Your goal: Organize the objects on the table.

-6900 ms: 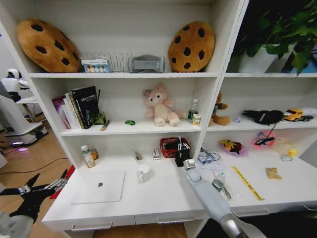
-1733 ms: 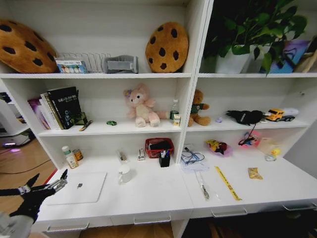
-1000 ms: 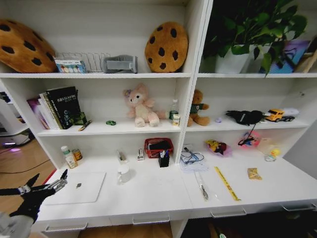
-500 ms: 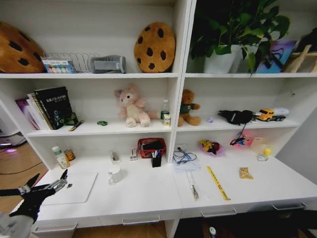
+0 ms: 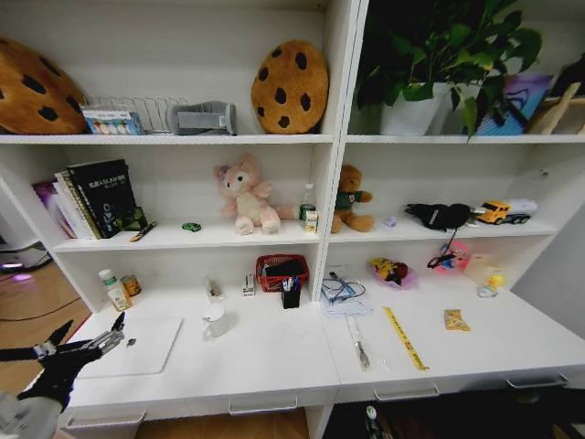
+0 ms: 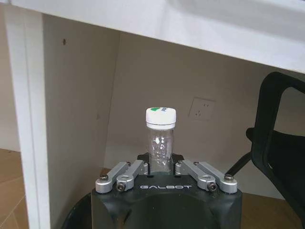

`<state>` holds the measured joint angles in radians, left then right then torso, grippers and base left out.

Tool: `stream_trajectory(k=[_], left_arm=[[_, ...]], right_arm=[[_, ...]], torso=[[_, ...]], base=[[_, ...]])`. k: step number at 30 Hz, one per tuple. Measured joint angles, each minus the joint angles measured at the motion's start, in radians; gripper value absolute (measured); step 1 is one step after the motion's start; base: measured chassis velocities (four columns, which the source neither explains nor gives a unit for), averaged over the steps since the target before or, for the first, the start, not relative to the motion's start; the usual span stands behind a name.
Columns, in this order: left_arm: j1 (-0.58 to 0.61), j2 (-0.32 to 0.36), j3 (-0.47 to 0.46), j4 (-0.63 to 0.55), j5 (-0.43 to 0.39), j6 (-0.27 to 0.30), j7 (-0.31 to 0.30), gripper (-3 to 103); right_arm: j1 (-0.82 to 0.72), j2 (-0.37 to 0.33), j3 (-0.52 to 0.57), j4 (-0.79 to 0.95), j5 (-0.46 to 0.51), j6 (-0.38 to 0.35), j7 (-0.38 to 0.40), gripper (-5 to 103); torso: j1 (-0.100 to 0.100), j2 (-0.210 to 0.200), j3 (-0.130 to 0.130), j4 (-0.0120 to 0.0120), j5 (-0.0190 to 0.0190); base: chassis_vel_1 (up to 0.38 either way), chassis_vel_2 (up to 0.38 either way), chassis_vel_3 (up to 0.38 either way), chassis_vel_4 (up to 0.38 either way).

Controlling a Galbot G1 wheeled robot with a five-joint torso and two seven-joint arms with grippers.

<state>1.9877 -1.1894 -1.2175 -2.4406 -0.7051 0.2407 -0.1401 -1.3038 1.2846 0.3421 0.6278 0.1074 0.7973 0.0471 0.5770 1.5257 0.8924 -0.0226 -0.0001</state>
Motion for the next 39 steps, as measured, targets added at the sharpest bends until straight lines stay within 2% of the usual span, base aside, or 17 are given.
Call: stream_trajectory(k=[2,4,11,12,15,17,19,21,23,24,27,28,29,30,31,34,39], left_arm=[[0.000,0.000,0.000,0.000,0.000,0.000,0.000,100],[0.000,0.000,0.000,0.000,0.000,0.000,0.000,100],[0.000,0.000,0.000,0.000,0.000,0.000,0.000,100],[0.000,0.000,0.000,0.000,0.000,0.000,0.000,100],[0.000,0.000,0.000,0.000,0.000,0.000,0.000,100],[0.000,0.000,0.000,0.000,0.000,0.000,0.000,100],[0.000,0.000,0.000,0.000,0.000,0.000,0.000,100],[0.000,0.000,0.000,0.000,0.000,0.000,0.000,100],[0.000,0.000,0.000,0.000,0.000,0.000,0.000,100],[0.000,0.000,0.000,0.000,0.000,0.000,0.000,100],[0.000,0.000,0.000,0.000,0.000,0.000,0.000,100],[0.000,0.000,0.000,0.000,0.000,0.000,0.000,100],[0.000,0.000,0.000,0.000,0.000,0.000,-0.001,100],[0.000,0.000,0.000,0.000,0.000,0.000,0.000,100],[0.000,0.000,0.000,0.000,0.000,0.000,0.000,100],[0.000,0.000,0.000,0.000,0.000,0.000,0.000,100],[0.000,0.000,0.000,0.000,0.000,0.000,0.000,100]], right_arm=[[0.007,0.001,-0.001,-0.006,0.001,0.000,-0.002,18],[0.022,0.003,-0.003,-0.018,0.001,0.000,-0.006,23],[0.086,0.009,0.000,-0.073,0.011,0.001,-0.036,56],[0.086,0.009,0.000,-0.073,0.011,0.001,-0.036,56],[0.052,0.007,0.001,-0.031,0.014,0.001,-0.036,66],[0.018,0.001,0.001,0.003,0.015,0.001,-0.036,66],[-0.045,-0.016,0.002,0.068,0.022,0.001,-0.036,83],[-0.053,-0.018,0.003,0.076,0.024,0.001,-0.036,83],[-0.118,-0.037,0.005,0.137,0.036,0.001,-0.026,93],[-0.118,-0.037,0.005,0.137,0.036,0.001,-0.026,93],[-0.333,-0.112,0.036,0.374,0.069,0.002,0.010,100],[-0.333,-0.112,0.036,0.374,0.069,0.002,0.010,100],[-0.406,-0.127,0.051,0.466,0.073,0.002,0.020,100],[-0.524,-0.152,0.091,0.659,0.074,0.002,0.027,100],[-0.524,-0.152,0.091,0.659,0.074,0.002,0.027,100],[-0.698,-0.183,0.165,0.958,0.071,0.002,0.013,100],[-0.827,-0.214,0.239,1.185,0.060,-0.004,-0.007,100]], torso=[[0.000,0.000,0.000,0.0000,0.0000],[0.000,0.000,0.000,-0.0001,0.0000],[0.000,0.000,0.000,0.0001,0.0003],[0.000,0.000,0.000,0.0001,0.0003],[0.000,0.000,0.000,0.0003,0.0002],[0.000,0.000,0.000,0.0001,0.0005],[0.000,0.000,0.000,-0.0002,0.0002],[0.000,0.000,0.000,-0.0002,0.0002],[0.000,0.000,0.000,-0.0002,0.0000],[0.000,0.000,0.000,-0.0002,0.0000],[0.000,0.000,0.000,0.0002,-0.0004],[0.000,0.000,0.000,0.0002,-0.0004],[0.000,0.000,0.000,-0.0005,-0.0001],[0.000,0.000,0.000,-0.0004,0.0001],[0.000,0.000,0.000,-0.0004,0.0001],[0.000,0.000,0.000,-0.0002,0.0004],[0.000,0.000,0.000,-0.0002,-0.0002]], base=[[0.000,0.000,0.000,0.000],[0.000,0.000,0.000,0.000],[0.000,0.000,0.000,0.000],[0.000,0.000,0.000,0.000],[0.000,0.000,0.000,0.000],[0.000,0.000,0.000,0.000],[0.000,0.000,0.000,0.000],[0.000,0.000,0.000,0.000],[0.000,0.000,0.000,0.000],[0.000,0.000,0.000,0.000],[0.000,0.000,0.000,0.000],[0.000,0.000,0.000,0.000],[0.000,0.000,0.000,0.000],[0.000,0.000,0.000,0.000],[0.000,0.000,0.000,0.000],[0.000,0.000,0.000,0.000],[0.000,0.000,0.000,0.000]])
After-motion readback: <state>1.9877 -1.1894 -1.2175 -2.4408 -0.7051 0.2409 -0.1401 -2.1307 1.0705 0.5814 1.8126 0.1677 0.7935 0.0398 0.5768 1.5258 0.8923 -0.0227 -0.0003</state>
